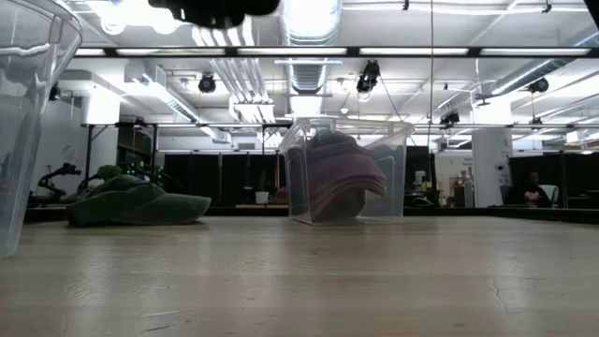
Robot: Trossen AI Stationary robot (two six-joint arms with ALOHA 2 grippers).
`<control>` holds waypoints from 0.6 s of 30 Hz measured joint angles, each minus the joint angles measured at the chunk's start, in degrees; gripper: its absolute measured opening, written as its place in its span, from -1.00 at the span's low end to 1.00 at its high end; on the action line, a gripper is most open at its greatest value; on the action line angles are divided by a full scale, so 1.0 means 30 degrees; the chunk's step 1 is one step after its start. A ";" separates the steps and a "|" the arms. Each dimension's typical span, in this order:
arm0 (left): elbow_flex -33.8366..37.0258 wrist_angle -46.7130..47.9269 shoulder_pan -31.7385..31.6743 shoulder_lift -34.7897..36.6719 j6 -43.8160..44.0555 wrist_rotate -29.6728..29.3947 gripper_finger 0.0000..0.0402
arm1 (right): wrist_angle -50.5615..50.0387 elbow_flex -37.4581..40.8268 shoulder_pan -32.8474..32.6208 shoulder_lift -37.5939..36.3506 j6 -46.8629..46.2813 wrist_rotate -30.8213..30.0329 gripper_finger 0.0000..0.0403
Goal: Pick & Place hat
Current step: Put the green cap into the bottom transparent bin
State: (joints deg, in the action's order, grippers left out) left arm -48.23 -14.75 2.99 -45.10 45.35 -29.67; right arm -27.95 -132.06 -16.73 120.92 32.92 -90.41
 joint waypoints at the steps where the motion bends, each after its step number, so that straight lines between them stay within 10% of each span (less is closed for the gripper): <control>1: -0.0015 -0.0159 0.0027 0.0246 0.0014 0.0140 -0.99 | -0.0058 0.0032 -0.0076 0.0000 0.0013 0.0007 -0.30; 9: -0.0044 0.0697 0.0928 0.2444 0.0265 0.0944 -0.99 | -0.1818 0.0160 -0.0524 0.0015 -0.1332 0.0078 -0.21; 18: 0.0256 0.3843 0.5171 0.3869 0.1077 -0.1265 -0.99 | -1.2206 0.0141 -0.0773 -0.0324 -1.3692 0.0135 -0.21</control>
State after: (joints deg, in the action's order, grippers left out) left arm -47.46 -3.22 18.50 -33.49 48.58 -33.47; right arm -64.57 -131.63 -19.05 119.95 -8.16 -90.01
